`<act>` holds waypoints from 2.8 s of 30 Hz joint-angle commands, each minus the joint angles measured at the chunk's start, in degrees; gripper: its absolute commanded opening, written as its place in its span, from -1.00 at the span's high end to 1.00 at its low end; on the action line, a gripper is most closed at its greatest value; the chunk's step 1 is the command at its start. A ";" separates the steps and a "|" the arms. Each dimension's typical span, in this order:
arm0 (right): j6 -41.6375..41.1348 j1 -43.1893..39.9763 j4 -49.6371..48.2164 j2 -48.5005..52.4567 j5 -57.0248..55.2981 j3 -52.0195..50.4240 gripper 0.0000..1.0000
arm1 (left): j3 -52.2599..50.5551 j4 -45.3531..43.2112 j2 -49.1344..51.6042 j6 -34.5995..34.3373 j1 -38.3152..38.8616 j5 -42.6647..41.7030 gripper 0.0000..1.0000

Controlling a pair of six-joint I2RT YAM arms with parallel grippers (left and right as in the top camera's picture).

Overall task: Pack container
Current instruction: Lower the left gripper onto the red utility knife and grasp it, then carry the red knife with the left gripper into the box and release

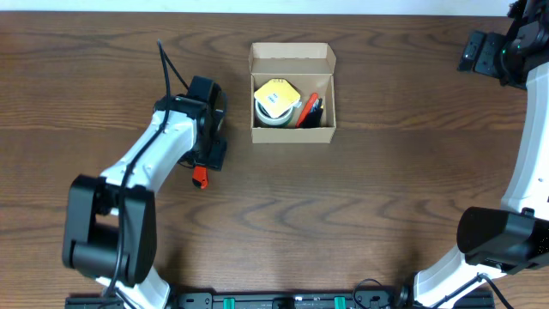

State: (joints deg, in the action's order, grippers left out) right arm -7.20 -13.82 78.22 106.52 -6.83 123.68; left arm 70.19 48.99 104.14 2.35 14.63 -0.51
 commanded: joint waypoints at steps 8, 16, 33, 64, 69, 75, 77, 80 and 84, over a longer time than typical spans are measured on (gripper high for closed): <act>-0.68 -0.44 0.02 0.26 0.20 -0.15 -0.98 | 0.00 -1.77 6.32 5.05 -3.91 -5.22 -0.27; -0.68 -0.44 0.02 0.26 0.20 -0.15 -0.98 | 0.02 -2.58 9.57 5.33 -3.89 -5.33 -0.26; -0.68 -0.44 0.02 0.26 0.20 -0.15 -0.98 | 0.15 -3.39 11.34 -0.04 -3.89 -5.40 0.89; -0.68 -0.44 0.02 0.26 0.20 -0.15 -0.98 | 56.35 27.45 11.26 5.75 6.51 -6.47 0.88; -0.68 -0.44 0.02 0.26 0.20 -0.15 -0.99 | 56.39 27.17 11.26 21.38 11.76 -5.16 0.88; -0.68 -0.44 0.02 0.26 0.20 -0.15 -0.98 | 56.24 26.75 11.37 41.62 15.87 -3.58 0.89; -0.68 -0.44 0.02 0.26 0.22 -0.15 -0.99 | 56.19 26.69 11.47 47.43 16.79 -3.61 0.88; -0.68 -0.44 0.02 0.26 0.22 -0.15 -0.98 | 56.17 26.58 11.91 53.81 17.84 -3.61 0.88; -0.68 -0.44 0.02 0.26 0.20 -0.15 -0.99 | 56.17 25.14 13.73 56.00 18.47 -3.58 0.88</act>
State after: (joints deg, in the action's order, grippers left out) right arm -7.20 -13.82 78.24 106.52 -6.83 123.68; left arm 125.40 74.67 115.81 51.46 32.77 -4.51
